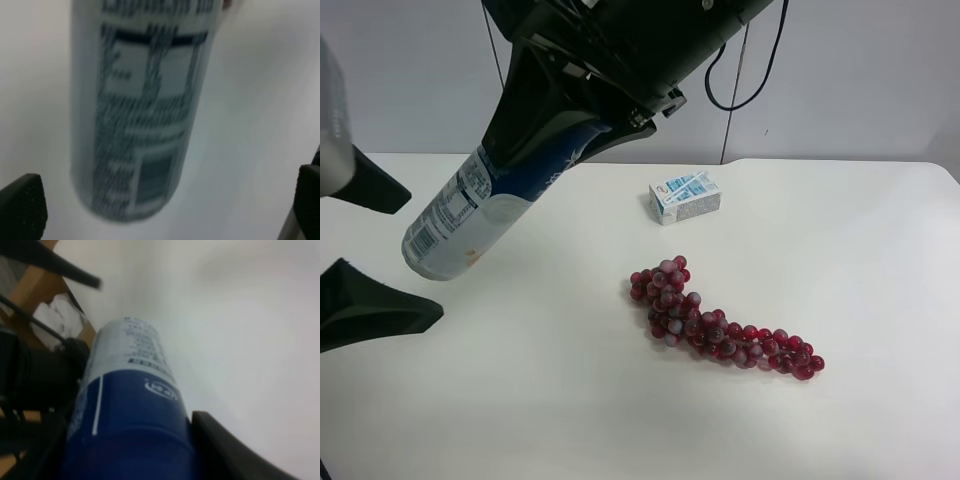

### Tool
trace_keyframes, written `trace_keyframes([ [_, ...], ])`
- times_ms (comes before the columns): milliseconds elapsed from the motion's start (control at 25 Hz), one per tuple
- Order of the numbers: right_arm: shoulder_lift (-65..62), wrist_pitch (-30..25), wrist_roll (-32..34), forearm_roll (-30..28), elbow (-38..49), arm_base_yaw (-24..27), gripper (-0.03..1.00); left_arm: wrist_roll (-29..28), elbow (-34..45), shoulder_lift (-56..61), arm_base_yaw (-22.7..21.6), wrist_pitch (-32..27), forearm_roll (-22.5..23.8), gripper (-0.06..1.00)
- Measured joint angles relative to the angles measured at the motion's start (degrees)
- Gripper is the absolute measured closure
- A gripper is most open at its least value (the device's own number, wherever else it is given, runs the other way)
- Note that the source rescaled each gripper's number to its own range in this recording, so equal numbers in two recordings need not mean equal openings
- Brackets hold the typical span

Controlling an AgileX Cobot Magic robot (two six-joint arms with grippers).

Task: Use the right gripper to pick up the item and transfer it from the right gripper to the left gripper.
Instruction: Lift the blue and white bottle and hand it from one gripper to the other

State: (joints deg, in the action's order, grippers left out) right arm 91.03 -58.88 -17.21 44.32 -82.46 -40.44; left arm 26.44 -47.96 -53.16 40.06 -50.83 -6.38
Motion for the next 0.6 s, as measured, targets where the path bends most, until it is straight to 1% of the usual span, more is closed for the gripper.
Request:
trace_keyframes([
  [240, 0.0, 0.58, 0.0, 2.03, 0.0, 0.0, 0.95, 0.0, -1.02, -5.49, 0.92, 3.55, 0.42, -0.06],
  [480, 0.0, 0.97, 0.0, 2.39, 0.0, 0.0, 0.95, 0.0, -1.02, -8.54, 0.92, 6.18, 1.03, -0.06],
  [520, 0.0, 1.03, 0.0, 2.39, 0.0, 0.0, 0.95, 0.0, -1.02, -8.76, 0.92, 6.23, 1.28, -0.03],
  [560, 0.0, 1.03, 0.0, 2.39, 0.0, 0.0, 0.95, 0.0, -1.02, -8.89, 0.92, 6.23, 1.28, 0.02],
  [600, 0.0, 1.03, 0.0, 2.39, 0.0, 0.0, 0.95, 0.0, -1.02, -8.89, 0.92, 6.31, 1.33, 0.12],
])
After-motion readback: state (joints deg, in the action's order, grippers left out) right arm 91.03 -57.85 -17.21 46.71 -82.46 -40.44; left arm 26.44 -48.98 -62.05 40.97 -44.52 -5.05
